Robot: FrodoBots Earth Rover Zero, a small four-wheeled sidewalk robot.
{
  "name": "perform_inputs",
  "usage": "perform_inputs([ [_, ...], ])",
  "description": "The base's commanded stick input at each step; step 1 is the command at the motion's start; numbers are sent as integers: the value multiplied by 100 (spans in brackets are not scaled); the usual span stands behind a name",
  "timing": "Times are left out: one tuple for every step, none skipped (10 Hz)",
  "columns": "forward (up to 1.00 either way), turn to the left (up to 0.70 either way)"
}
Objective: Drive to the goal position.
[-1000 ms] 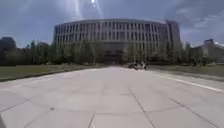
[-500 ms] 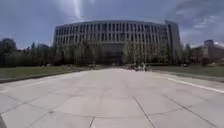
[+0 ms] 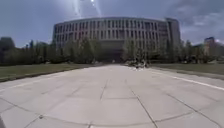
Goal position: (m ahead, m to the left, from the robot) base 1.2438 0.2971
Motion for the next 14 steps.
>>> perform_inputs([
  [50, 0],
  [50, 0],
  [50, 0],
  [50, 0],
  [50, 0],
  [50, 0],
  [50, -2],
  [50, -4],
  [50, -5],
  [50, -4],
  [50, 0],
  [50, 0],
  [50, 0],
  [50, 0],
])
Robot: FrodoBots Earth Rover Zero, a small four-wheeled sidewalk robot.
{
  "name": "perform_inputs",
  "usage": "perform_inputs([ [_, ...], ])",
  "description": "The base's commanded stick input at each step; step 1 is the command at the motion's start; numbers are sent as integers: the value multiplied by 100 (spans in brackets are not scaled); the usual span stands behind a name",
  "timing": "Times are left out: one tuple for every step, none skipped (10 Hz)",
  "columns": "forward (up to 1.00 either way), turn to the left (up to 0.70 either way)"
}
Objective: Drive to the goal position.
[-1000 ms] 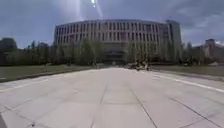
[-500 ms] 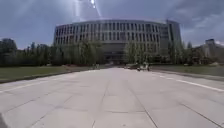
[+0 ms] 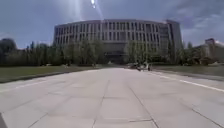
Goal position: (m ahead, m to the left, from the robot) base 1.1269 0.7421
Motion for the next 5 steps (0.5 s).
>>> perform_inputs([
  [50, 0],
  [50, 0],
  [50, 0],
  [50, 0],
  [50, 0],
])
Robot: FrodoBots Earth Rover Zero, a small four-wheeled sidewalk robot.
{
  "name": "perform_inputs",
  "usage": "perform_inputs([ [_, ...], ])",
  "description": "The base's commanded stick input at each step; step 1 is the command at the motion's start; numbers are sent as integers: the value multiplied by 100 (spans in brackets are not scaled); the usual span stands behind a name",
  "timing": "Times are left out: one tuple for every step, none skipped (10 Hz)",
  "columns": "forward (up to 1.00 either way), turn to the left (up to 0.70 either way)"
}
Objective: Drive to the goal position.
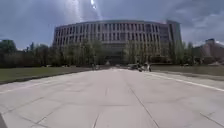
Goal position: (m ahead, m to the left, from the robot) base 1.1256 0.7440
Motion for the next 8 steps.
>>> perform_inputs([
  [50, 0],
  [50, -5],
  [50, -9],
  [50, -14],
  [50, -18],
  [50, -22],
  [50, -15],
  [50, -9],
])
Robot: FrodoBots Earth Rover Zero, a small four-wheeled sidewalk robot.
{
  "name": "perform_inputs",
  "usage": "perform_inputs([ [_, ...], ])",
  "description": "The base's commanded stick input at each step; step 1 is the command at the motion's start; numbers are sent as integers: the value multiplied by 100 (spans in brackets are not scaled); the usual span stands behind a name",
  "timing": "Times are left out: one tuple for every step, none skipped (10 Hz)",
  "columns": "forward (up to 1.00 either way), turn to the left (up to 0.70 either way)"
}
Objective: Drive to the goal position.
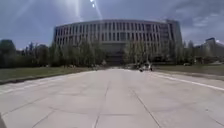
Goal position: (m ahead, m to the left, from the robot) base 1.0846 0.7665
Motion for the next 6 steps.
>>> perform_inputs([
  [50, -3],
  [50, 0],
  [50, -3],
  [50, -7],
  [50, -6],
  [50, -4],
])
